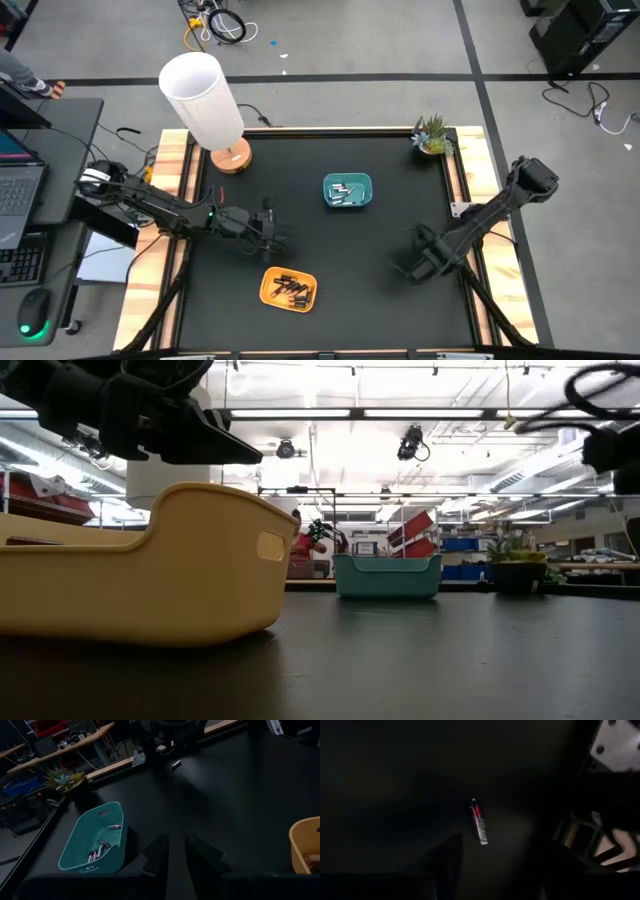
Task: Sort batteries
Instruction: Put the silver battery into the blue bin
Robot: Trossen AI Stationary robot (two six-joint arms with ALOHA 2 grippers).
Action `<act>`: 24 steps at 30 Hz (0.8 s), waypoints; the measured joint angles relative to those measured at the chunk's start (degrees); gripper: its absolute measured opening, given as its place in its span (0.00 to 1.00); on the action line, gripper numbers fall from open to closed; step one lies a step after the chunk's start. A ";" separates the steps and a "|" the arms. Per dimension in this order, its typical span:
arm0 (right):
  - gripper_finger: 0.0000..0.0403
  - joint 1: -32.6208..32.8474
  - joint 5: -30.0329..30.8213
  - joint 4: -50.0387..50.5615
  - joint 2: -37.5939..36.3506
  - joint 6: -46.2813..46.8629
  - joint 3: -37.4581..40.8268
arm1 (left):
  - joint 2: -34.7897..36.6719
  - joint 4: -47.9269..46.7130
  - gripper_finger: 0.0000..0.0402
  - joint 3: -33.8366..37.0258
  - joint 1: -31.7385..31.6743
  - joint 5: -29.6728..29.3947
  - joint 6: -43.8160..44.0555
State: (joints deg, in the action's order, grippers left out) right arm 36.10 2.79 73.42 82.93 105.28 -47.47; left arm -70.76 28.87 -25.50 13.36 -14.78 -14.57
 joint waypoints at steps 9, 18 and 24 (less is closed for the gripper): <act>0.49 -0.66 1.68 -13.84 2.15 4.27 9.22 | 0.00 0.31 0.19 0.00 0.16 0.00 -0.06; 0.44 -0.23 4.36 -17.28 -1.74 5.67 10.70 | 0.00 -0.65 0.19 0.02 0.16 0.00 -0.33; 0.39 -0.33 5.15 -19.37 -1.32 4.70 9.36 | 0.00 -0.49 0.19 0.00 0.16 -0.03 -0.39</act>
State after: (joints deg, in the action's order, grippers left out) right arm 35.77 7.93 54.06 81.61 109.97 -38.11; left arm -70.76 28.38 -25.49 13.52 -14.81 -14.96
